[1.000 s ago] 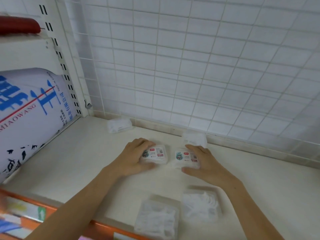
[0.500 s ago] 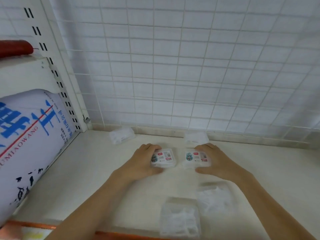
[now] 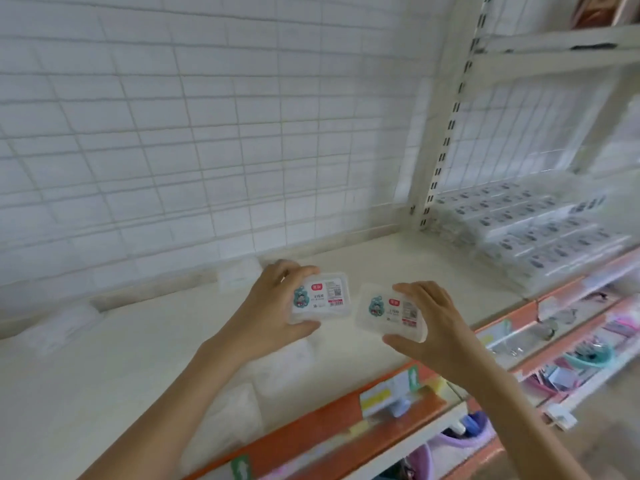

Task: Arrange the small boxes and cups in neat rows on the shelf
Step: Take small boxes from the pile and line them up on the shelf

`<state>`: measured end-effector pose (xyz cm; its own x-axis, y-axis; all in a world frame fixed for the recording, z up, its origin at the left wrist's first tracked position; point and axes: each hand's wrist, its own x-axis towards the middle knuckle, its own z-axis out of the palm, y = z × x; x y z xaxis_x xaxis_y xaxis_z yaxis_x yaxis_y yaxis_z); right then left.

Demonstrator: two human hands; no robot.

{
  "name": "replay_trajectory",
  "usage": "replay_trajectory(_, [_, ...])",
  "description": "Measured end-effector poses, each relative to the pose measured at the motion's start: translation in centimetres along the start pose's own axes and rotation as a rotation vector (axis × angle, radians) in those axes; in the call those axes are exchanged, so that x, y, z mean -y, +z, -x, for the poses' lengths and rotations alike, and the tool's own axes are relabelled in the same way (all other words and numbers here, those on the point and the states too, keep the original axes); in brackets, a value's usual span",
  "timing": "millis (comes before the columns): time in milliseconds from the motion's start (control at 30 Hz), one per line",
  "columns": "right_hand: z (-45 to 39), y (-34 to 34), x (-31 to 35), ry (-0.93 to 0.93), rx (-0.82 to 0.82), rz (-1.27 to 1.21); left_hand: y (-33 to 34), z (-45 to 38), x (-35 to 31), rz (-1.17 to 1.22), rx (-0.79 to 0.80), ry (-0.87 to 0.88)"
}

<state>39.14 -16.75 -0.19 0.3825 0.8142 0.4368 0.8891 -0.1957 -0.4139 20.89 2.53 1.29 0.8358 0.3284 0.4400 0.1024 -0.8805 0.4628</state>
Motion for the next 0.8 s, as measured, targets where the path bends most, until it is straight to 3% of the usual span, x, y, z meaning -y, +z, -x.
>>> replay_trajectory(467, [22.4, -16.3, -11.5, 0.417, -0.089, 0.14, 20.8, -3.5, -20.3, 0.289, 0.142, 0.096])
replay_trajectory(800, [30.9, -19.0, -18.6, 0.626, -0.091, 0.149, 30.8, -6.0, -26.8, 0.308, 0.322, 0.122])
